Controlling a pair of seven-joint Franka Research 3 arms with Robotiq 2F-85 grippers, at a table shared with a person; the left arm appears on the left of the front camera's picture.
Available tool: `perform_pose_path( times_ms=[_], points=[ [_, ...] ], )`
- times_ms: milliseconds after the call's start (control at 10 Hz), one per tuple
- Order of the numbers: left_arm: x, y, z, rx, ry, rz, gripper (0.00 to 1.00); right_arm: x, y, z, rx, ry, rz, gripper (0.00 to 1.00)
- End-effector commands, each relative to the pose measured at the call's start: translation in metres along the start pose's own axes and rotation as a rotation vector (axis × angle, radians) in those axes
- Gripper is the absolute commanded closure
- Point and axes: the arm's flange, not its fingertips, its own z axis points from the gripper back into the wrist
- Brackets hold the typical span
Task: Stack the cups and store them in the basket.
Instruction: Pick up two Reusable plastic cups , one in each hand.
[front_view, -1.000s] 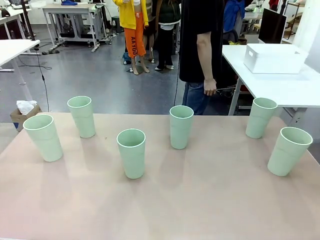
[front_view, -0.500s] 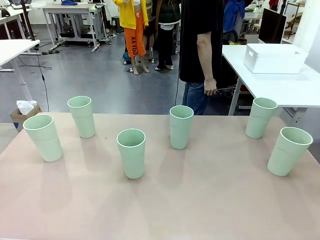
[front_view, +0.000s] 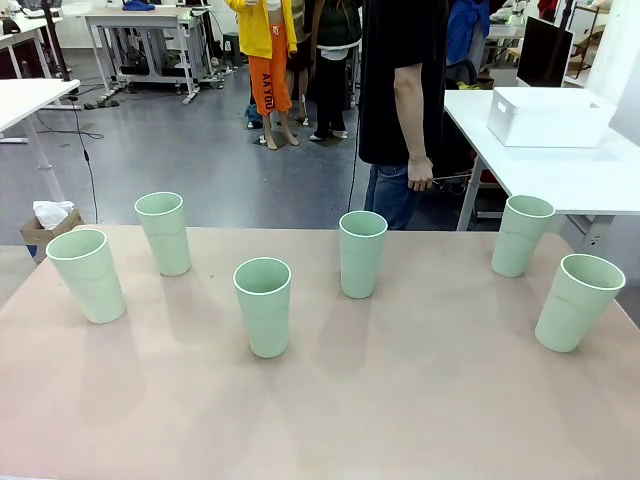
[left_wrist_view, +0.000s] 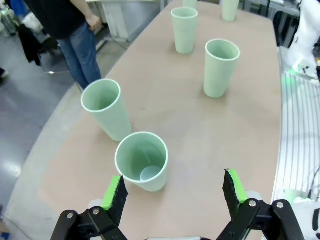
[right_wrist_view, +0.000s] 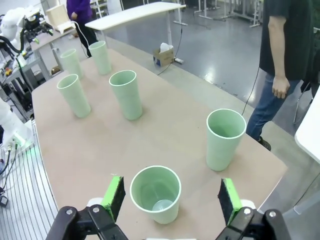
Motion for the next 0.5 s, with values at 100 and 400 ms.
perform_pose_path(
  times_ms=[100, 400],
  points=[
    [0.0022, -0.0039, 0.0041, -0.002, -0.070, -0.053, 0.00, 0.0034, -0.0013, -0.0001, 0.007, -0.013, 0.028, 0.00],
    [0.0031, -0.0046, 0.0039, 0.035, -0.102, -0.042, 0.00, 0.0028, -0.0010, -0.0028, 0.006, -0.013, 0.031, 0.00]
  ],
)
